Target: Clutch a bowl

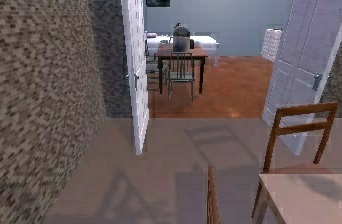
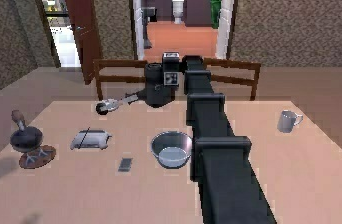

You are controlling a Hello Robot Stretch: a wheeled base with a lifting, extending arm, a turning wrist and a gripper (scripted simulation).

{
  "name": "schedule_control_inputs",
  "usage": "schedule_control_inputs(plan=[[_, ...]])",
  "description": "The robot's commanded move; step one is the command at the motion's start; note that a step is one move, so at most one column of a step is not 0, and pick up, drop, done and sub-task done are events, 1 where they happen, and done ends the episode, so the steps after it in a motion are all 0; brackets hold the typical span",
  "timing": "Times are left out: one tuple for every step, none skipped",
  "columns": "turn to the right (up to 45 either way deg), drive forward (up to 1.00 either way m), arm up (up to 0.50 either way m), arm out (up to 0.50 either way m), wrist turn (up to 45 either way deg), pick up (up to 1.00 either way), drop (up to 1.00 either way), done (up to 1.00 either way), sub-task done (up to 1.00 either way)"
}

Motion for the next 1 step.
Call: schedule_control_inputs(plan=[[0.0, 0.0, 0.0, 0.0, 42.0, 0.0, 0.0, 0.0, 0.0]])
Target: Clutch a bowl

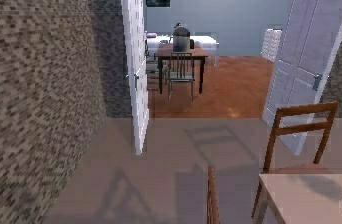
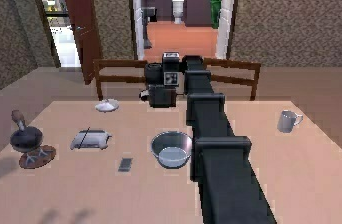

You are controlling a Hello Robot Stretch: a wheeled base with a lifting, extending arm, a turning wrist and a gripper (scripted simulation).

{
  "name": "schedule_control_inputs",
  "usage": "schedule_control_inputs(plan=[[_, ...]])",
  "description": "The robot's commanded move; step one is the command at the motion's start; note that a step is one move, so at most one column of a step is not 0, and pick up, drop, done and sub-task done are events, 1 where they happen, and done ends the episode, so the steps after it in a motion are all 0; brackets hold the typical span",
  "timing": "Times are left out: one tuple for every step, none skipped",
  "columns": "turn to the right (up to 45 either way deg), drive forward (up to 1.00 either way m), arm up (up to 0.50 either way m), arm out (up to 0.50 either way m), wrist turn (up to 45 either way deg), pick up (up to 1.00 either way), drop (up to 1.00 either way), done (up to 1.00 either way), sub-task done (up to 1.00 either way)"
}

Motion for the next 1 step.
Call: schedule_control_inputs(plan=[[0.0, 0.0, -0.28, 0.0, 0.0, 0.0, 0.0, 0.0, 0.0]])
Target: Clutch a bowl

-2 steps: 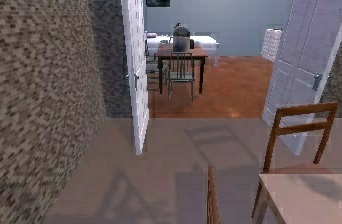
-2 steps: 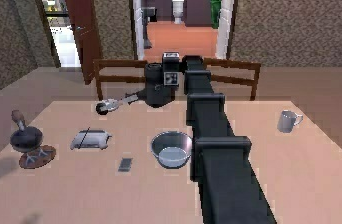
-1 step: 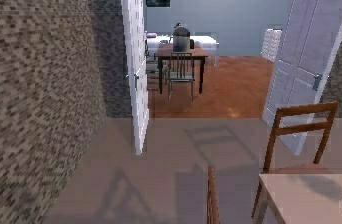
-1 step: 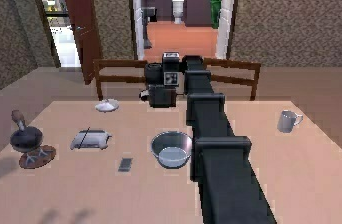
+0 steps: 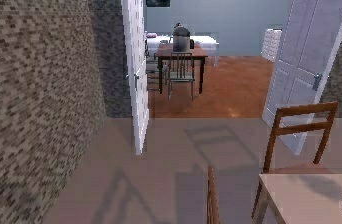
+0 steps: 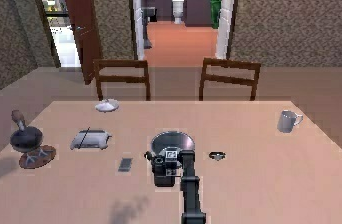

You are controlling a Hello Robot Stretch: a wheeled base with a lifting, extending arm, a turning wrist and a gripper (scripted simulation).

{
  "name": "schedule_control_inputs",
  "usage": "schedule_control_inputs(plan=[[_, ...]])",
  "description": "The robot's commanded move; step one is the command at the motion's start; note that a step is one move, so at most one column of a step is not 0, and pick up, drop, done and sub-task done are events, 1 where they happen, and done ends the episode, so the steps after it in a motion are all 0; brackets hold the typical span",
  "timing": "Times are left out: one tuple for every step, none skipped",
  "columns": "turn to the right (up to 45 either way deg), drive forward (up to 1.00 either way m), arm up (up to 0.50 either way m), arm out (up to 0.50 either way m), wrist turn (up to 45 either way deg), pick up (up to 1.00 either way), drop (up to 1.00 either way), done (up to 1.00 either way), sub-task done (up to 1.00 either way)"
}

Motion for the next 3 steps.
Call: schedule_control_inputs(plan=[[0.0, 0.0, 0.0, 0.0, 0.0, 1.0, 0.0, 0.0, 0.0], [0.0, 0.0, 0.1, 0.0, 0.0, 0.0, 0.0, 0.0, 0.0], [0.0, 0.0, 0.0, 0.0, 0.0, 0.0, 0.0, 1.0, 0.0]])
